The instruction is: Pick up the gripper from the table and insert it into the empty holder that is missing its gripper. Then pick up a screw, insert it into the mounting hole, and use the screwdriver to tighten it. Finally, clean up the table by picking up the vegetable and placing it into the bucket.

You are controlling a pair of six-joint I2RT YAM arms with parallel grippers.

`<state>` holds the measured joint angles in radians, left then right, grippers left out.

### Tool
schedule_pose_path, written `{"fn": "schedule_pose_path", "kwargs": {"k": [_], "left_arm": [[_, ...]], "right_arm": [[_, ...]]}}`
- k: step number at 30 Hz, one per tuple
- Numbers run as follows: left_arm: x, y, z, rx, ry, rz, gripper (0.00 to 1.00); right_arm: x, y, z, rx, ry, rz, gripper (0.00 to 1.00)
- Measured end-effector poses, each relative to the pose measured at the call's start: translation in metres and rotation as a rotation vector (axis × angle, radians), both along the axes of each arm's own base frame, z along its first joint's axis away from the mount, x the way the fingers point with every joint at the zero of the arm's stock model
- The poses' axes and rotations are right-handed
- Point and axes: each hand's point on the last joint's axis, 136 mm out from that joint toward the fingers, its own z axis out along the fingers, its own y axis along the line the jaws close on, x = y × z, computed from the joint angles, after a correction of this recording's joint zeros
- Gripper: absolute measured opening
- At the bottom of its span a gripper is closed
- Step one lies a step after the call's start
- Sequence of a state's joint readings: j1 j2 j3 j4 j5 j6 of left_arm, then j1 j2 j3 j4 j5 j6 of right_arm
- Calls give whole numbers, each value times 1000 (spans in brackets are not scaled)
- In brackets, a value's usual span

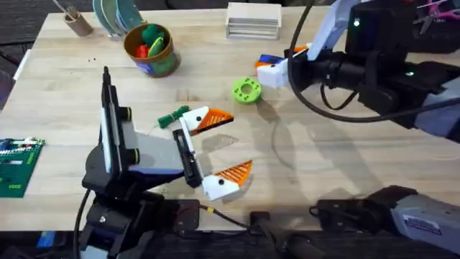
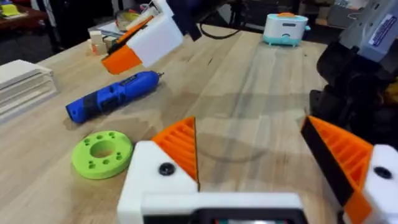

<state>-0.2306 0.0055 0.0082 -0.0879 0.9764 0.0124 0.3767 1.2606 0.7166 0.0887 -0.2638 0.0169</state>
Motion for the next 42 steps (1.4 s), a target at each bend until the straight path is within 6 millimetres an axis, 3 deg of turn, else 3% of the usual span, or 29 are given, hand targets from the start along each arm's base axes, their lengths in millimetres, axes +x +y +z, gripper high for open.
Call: {"fn": "schedule_pose_path", "kwargs": {"k": [11, 22, 27, 36, 42], "left_arm": [[31, 19, 6, -12, 85, 236, 993], [50, 67, 42, 92, 255, 590, 993], [63, 81, 53, 236, 325, 672, 993], [94, 93, 35, 561, 400, 683, 993], [98, 98, 3, 686, 493, 660, 993]], "right_arm": [[-4, 1, -4, 15, 37, 0, 980], [-4, 1, -4, 18, 39, -1, 980], [-4, 1, -4, 18, 39, -1, 980], [-4, 1, -4, 18, 40, -2, 981], [-4, 1, -4, 18, 40, -2, 980]]}}
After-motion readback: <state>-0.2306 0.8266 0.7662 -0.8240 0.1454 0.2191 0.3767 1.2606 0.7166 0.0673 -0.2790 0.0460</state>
